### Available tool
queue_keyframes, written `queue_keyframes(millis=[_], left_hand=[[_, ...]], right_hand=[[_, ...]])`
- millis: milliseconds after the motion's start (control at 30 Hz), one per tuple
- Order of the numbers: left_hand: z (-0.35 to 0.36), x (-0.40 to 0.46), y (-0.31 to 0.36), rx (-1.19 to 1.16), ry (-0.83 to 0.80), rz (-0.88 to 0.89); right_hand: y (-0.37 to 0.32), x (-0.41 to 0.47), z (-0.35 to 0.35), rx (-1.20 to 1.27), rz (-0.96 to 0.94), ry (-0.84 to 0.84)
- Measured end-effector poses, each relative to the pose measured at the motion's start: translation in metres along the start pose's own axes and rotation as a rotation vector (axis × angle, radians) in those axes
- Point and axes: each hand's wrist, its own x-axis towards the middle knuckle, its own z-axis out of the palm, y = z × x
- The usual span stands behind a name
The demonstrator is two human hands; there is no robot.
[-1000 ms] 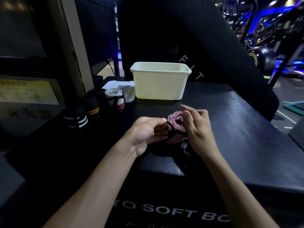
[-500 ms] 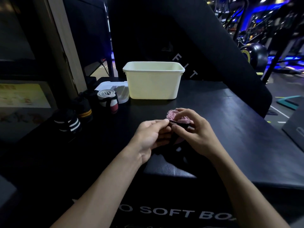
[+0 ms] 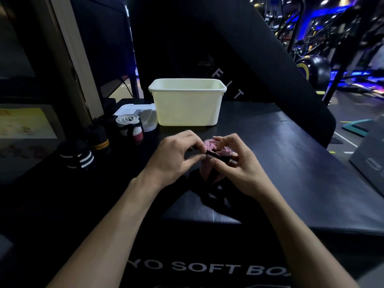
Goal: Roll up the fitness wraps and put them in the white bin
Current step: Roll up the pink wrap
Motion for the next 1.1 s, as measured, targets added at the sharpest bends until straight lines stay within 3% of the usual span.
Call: queue_keyframes(millis=[200,400,733,1100], left_hand=[[-0.007,0.010,-0.001,-0.003,-0.111,0.047],[-0.010,0.014,0.003,0.137,-0.187,0.054],[0.008,-0.010,0.001,-0.070,-0.008,-0.018],[0.018,-0.026,0.004,-0.036,0.160,0.068]], right_hand=[[0.001,0.000,-0.002,-0.028,-0.005,-0.037],[-0.001,0.000,0.002,-0.049,-0.024,-0.028],[-0.006,0.001,0.016,-0.067,-0.024,0.073],[0.001,-0.008,0.005,0.015,-0.025,-0.057]])
